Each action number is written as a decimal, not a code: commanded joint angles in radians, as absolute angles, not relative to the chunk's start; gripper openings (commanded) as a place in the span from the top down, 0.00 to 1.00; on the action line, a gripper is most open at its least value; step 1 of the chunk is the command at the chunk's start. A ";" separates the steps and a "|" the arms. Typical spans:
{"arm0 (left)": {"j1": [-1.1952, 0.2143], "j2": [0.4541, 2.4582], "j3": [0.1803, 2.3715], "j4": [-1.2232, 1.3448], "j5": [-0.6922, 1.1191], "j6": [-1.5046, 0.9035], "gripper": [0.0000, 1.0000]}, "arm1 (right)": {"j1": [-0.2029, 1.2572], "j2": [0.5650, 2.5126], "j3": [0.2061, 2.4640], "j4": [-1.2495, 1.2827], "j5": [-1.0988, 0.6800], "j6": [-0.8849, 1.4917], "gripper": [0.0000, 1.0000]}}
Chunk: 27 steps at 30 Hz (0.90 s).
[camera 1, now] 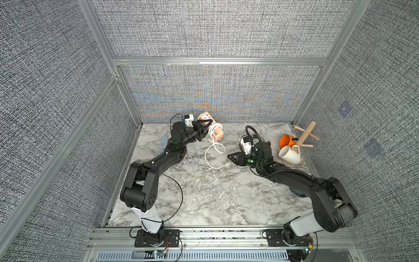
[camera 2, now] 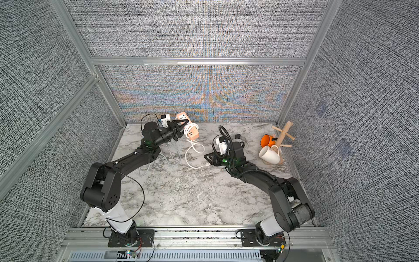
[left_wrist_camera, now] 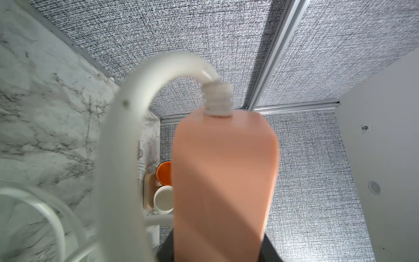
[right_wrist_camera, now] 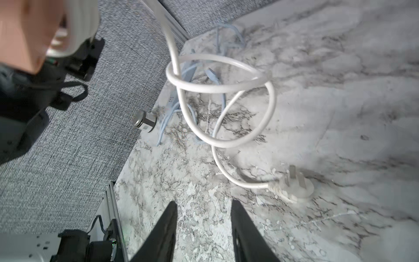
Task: Unwrap the cord wrapped around the power strip
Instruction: Unwrap the power cord from the power strip.
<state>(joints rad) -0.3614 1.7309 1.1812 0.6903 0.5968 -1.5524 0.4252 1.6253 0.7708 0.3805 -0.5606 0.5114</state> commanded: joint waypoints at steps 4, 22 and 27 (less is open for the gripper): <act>-0.363 1.663 1.235 0.567 0.531 -1.564 1.00 | 0.440 1.586 0.793 0.456 -0.595 0.283 0.44; -0.375 1.569 1.194 0.610 0.409 -1.765 1.00 | 0.384 1.733 0.715 0.777 -0.567 0.546 0.53; -0.415 1.557 1.209 0.656 0.350 -1.840 1.00 | 0.408 1.849 0.660 1.102 -0.534 0.654 0.56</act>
<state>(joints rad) -0.3977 1.5692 1.1858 0.5419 0.3809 -1.7802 0.3920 1.8008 0.6670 0.8528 -0.5575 0.5735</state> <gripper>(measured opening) 0.374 0.441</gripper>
